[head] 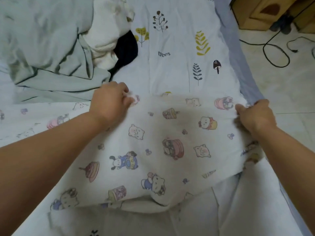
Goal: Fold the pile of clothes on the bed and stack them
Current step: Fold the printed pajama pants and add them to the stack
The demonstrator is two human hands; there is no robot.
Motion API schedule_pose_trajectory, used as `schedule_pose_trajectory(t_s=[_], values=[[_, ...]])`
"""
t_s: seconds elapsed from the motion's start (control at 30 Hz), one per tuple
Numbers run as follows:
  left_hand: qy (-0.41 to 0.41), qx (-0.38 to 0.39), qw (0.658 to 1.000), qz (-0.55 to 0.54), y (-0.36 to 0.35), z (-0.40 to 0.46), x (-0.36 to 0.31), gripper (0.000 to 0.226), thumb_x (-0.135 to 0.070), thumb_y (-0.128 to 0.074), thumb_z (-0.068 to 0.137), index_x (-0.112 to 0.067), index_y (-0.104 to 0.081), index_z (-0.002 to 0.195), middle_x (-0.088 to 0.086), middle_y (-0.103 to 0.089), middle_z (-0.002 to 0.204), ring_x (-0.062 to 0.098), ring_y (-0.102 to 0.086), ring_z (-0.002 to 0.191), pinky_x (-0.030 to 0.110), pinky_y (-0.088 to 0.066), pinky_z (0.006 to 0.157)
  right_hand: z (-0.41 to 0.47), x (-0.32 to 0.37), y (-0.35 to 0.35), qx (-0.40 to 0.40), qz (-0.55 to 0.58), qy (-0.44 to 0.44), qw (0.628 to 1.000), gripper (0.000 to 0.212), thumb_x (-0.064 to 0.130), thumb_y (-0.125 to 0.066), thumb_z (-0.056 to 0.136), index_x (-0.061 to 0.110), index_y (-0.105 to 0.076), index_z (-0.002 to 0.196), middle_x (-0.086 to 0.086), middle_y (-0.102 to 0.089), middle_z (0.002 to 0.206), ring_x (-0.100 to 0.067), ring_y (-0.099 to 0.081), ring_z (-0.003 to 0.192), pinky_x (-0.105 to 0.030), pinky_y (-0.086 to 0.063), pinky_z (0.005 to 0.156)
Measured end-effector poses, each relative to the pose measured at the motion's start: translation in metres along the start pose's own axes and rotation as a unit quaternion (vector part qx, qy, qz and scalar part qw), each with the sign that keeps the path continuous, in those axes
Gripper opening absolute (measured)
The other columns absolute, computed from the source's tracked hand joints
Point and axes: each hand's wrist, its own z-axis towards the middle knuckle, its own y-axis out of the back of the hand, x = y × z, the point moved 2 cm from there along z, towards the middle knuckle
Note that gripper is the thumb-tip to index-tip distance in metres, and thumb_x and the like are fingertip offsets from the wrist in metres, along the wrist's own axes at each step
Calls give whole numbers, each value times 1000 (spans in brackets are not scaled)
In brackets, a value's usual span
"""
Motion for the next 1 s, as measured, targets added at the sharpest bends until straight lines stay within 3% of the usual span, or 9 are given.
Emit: schedule_pose_trajectory(t_s=[0.07, 0.23, 0.37, 0.5, 0.6, 0.73, 0.83, 0.9, 1.0], values=[[-29, 91, 993, 64, -20, -7, -3, 35, -38, -53, 91, -8, -55, 109, 13, -57, 104, 33, -54, 100, 38, -39, 80, -7, -3, -10, 17, -32, 28, 999, 60, 41, -50, 93, 1, -32, 133, -25, -51, 128, -41, -50, 115, -44, -40, 91], [-30, 169, 985, -4, -24, -9, 1, 22, -36, -50, 93, -20, -46, 78, -5, -47, 67, 25, -49, 75, 31, -27, 60, 6, -21, 8, 4, -156, 89, 984, 42, 36, -51, 92, 0, -50, 114, -26, -56, 117, -41, -53, 106, -38, -37, 75], [-51, -22, 992, 110, -14, -6, -16, 26, -23, -63, 85, -5, -60, 103, 17, -58, 98, 35, -52, 92, 40, -30, 76, 8, -19, 16, -78, -130, 55, 987, 52, 37, -55, 91, 3, -39, 127, -28, -46, 126, -42, -44, 117, -45, -36, 88], [-112, -71, 990, 57, -31, -46, -47, 54, -25, -57, 86, -4, -44, 135, 26, -38, 142, 41, -38, 129, 57, -23, 105, -34, 7, -8, -181, -141, 182, 956, 67, 35, -52, 89, 12, -23, 144, -23, -21, 149, -32, -19, 138, -51, -15, 107], [-109, 76, 984, 115, -50, -74, -45, 65, -47, -26, 92, -19, -15, 149, 15, -7, 157, 36, -7, 144, 55, -2, 112, -64, 4, -40, -85, -243, 319, 912, 70, 46, -33, 93, 18, -6, 150, -15, -2, 157, -26, 2, 145, -53, 5, 112], [-30, 210, 962, 171, -62, -86, -15, 69, -62, -5, 88, -32, 17, 146, -3, 28, 151, 29, 17, 143, 50, 4, 114, -59, -30, -43, 44, -341, 243, 907, 66, 51, -11, 96, 18, 6, 150, -3, 10, 158, -25, 9, 145, -46, -1, 118], [-4, 184, 974, 131, -44, -86, -20, 61, -50, -29, 94, -19, -20, 146, 5, -13, 156, 31, -17, 140, 44, -20, 111, -67, -22, -31, 33, -355, 199, 913, 58, 41, -20, 98, 13, -14, 148, -8, -9, 157, -32, -8, 143, -49, -13, 113], [-12, 99, 991, 84, -22, -91, -26, 36, -29, -41, 92, -9, -52, 120, 10, -51, 127, 31, -50, 109, 39, -41, 87, -79, -8, -23, 7, -339, 215, 916, 40, 29, -35, 96, 11, -44, 131, -14, -43, 136, -32, -36, 127, -44, -31, 101], [5, 51, 999, -4, 9, -113, -20, 25, -14, -42, 91, -7, -58, 109, 9, -58, 109, 31, -57, 87, 36, -45, 69, -103, 6, -12, -14, -281, 297, 913, 20, 15, -45, 91, 10, -58, 106, -11, -61, 105, -29, -52, 100, -34, -35, 76]])
